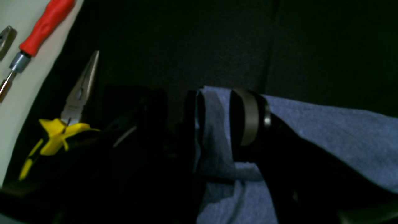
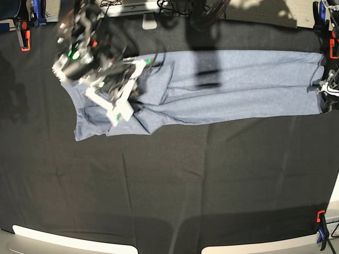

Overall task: Layout the t-shirt on the table in an organized manner, then fold the t-shirt properly
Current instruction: 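Move the right gripper to the folded shoulder end and grasp it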

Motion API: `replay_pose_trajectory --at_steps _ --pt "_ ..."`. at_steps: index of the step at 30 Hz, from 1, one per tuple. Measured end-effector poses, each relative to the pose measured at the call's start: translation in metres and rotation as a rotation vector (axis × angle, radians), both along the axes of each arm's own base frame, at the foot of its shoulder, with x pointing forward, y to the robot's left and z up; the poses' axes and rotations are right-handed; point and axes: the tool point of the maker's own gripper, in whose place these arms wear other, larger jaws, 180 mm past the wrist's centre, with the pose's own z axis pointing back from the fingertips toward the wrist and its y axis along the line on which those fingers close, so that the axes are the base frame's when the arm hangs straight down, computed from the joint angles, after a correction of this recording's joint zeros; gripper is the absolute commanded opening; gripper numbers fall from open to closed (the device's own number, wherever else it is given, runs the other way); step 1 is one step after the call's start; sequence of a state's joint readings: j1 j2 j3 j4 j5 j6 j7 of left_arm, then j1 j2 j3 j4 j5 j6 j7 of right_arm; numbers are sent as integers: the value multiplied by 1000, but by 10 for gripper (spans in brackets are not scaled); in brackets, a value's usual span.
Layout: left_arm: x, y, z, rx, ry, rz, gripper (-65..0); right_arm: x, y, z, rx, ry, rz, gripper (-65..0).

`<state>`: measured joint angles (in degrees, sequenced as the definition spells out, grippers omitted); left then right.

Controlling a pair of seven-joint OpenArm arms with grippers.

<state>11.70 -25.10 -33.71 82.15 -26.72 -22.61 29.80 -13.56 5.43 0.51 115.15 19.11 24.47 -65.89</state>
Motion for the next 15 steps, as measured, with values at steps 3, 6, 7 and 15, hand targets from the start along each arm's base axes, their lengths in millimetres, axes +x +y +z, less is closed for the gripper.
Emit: replay_pose_trajectory --at_steps 3,6,7,15 --pt "0 0 0 0 -1 0 -351 2 7 4 15 -22 22 -650" --pt "0 0 0 0 0 0 -351 5 10 7 15 -53 45 -641" --pt "0 0 0 0 0 0 -351 9 8 8 -7 -67 55 -609" --pt "0 0 0 -1 0 0 -351 26 -25 11 -144 -131 10 -338"
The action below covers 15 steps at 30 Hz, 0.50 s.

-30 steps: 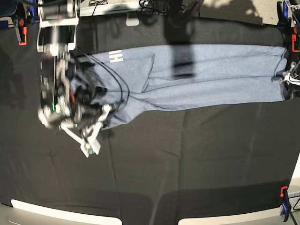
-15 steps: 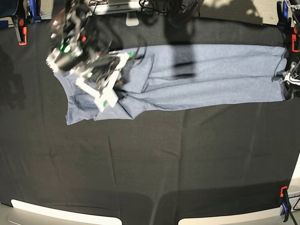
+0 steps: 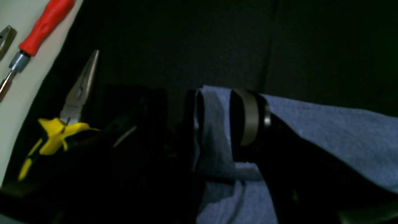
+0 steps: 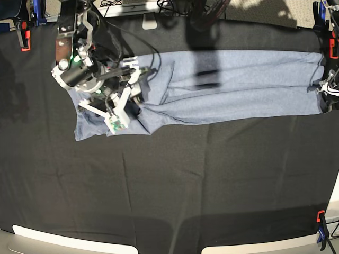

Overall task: Layout the t-shirt on the table in an organized manner, then fold the t-shirt properly
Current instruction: 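Move the right gripper to the folded shoulder end and grasp it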

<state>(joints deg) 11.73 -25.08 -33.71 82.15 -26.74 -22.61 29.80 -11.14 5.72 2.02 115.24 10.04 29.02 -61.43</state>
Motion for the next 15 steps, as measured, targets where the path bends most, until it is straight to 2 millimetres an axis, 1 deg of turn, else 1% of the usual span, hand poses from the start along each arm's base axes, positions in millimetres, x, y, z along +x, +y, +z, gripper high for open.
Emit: replay_pose_trajectory --at_steps 1,5,7,8,10,12,13,15 --pt "0 0 0 1 1 0 -351 2 -6 1 4 -1 -32 -338" --pt "0 0 0 1 1 0 -351 10 -41 7 6 -20 -153 -338" --pt "0 0 0 0 1 0 -351 15 -51 14 34 -37 -186 -338" --pt "0 0 0 0 1 0 -352 16 -55 13 45 -35 -200 -338" --pt "0 0 0 1 3 0 -351 16 -59 1 58 2 -222 -338" --pt "0 0 0 1 3 0 -351 14 -57 -13 62 51 -219 -338" --pt "0 0 0 0 3 0 -352 16 -55 -17 69 64 -216 -338" --pt "0 0 0 0 3 0 -351 25 -49 -19 74 71 -199 -338"
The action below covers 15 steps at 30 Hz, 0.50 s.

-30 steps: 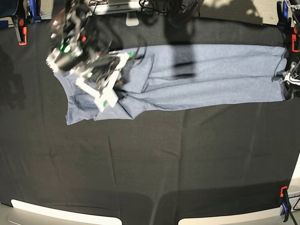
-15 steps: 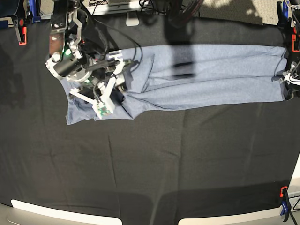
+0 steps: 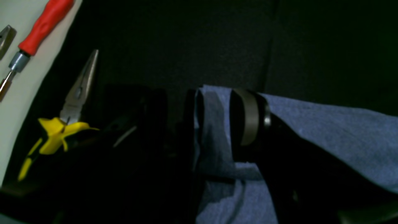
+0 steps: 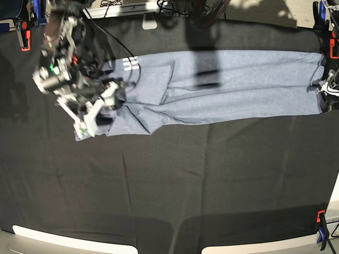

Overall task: Layout the t-shirt on the table in an organized manner, then fold the t-shirt properly
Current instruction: 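Move the right gripper to the folded shoulder end and grasp it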

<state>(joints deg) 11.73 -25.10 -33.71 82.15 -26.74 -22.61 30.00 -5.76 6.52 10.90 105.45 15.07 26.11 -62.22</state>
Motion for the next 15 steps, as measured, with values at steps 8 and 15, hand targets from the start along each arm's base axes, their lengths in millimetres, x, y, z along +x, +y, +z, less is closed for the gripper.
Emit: replay_pose_trajectory --at_steps 8,15 --pt "0 0 0 0 0 0 -352 8 14 -7 20 34 21 -338" --pt "0 0 0 0 0 0 -352 8 16 -14 34 59 17 -454"
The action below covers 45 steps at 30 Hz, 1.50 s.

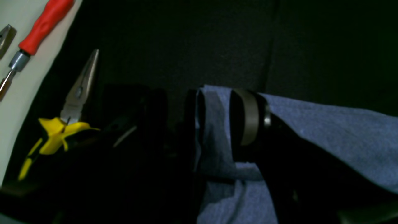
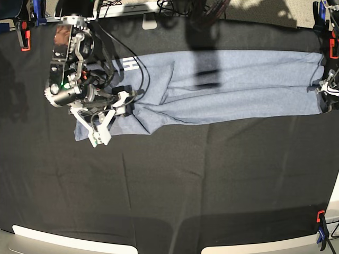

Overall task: Layout the t-shirt on the table in an organized manner, then fold the t-shirt properly
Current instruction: 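Move the right gripper to the folded shoulder end and grasp it, then fold the shoulder end inward with the right gripper toward the left gripper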

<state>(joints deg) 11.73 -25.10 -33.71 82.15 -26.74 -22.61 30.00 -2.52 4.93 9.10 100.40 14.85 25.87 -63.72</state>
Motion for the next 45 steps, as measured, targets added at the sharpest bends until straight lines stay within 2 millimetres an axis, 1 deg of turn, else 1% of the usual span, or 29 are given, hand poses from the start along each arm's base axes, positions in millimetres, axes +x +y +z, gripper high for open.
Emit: replay_pose_trajectory --at_steps 1,3,4,5,9,12,16,18,20,23,25,27,31,34,37,40,42,44,45 --pt "0 0 0 0 0 0 -352 -1 0 -3 2 10 -1 -480" --pt "0 0 0 0 0 0 -351 -2 -1 -7 0 28 -1 -568" --pt "0 0 0 0 0 0 -352 0 -1 -6 0 24 -1 -616" --pt "0 0 0 0 0 0 -352 4 -1 -3 0 13 -2 -650" --pt "0 0 0 0 0 0 -351 21 0 12 8 -46 -3 -650" --pt "0 0 0 0 0 0 -352 20 0 16 2 -37 4 -650" --pt "0 0 0 0 0 0 -352 18 9 40 28 -107 26 -650" --pt "0 0 0 1 0 0 -352 13 9 48 17 -134 29 -650" --pt "0 0 0 0 0 0 -352 3 10 53 10 -146 34 -650" --pt "0 0 0 0 -1 0 -352 -13 21 59 58 -156 57 -650" --pt "0 0 0 0 0 0 -351 -25 28 59 90 -149 71 -650" --pt "0 0 0 0 0 0 -351 -34 30 55 95 -131 76 -650" --pt "0 0 0 0 0 0 -351 -49 36 49 109 -101 93 -650" --pt "0 0 0 0 0 0 -351 -61 57 51 188 -84 139 -650" --pt "0 0 0 0 0 0 -352 -70 77 49 220 -65 195 -650" --pt "0 0 0 0 0 0 -351 -75 88 46 207 -53 235 -650" --pt "0 0 0 0 0 0 -352 -75 88 43 175 -51 246 -650" --pt "0 0 0 0 0 0 -352 -75 85 40 144 -47 244 -650" --pt "0 0 0 0 0 0 -351 -75 83 39 132 -47 241 -607"
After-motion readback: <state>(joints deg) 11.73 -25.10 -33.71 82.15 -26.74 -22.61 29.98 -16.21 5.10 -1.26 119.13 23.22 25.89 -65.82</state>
